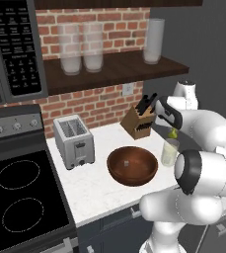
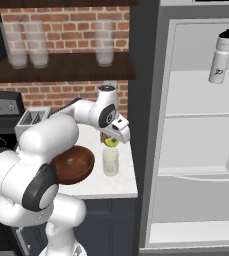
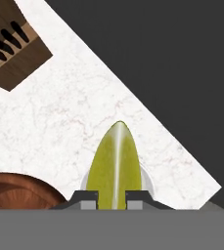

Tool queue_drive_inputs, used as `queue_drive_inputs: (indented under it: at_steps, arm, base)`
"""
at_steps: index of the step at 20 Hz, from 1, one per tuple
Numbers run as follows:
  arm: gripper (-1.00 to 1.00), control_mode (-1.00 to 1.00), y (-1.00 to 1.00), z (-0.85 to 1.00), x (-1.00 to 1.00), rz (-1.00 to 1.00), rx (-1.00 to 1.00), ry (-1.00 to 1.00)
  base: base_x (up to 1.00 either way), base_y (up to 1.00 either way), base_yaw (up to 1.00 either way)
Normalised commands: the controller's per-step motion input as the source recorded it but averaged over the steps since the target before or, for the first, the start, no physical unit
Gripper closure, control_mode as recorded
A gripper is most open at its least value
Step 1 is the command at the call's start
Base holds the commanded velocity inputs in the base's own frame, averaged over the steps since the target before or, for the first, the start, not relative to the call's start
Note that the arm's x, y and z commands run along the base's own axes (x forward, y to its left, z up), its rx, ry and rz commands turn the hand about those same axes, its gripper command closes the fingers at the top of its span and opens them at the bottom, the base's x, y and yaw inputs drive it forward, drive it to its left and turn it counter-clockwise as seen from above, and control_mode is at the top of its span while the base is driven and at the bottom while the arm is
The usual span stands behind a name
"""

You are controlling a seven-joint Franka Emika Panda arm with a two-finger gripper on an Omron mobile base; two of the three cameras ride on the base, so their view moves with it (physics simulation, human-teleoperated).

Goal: Grab a lemon wedge from the fridge and one ice cube from the ice bowl, and put them in the glass of lemonade.

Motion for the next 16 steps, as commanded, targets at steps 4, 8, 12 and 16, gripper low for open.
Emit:
queue_drive_inputs:
  at_steps: [4,8,12,16]
  arm:
    - [1.00,-1.00,0.00,-0.07,0.00,0.00,0.00,-0.02]
    - [1.00,-1.00,0.00,0.00,0.00,0.00,0.00,0.00]
    - [1.00,-1.00,0.00,0.00,0.00,0.00,0.00,0.00]
    - [-1.00,-1.00,0.00,0.00,0.00,0.00,0.00,0.00]
  base:
    - [0.00,0.00,0.00]
    - [0.00,0.00,0.00]
    - [0.00,0.00,0.00]
    - [0.00,0.00,0.00]
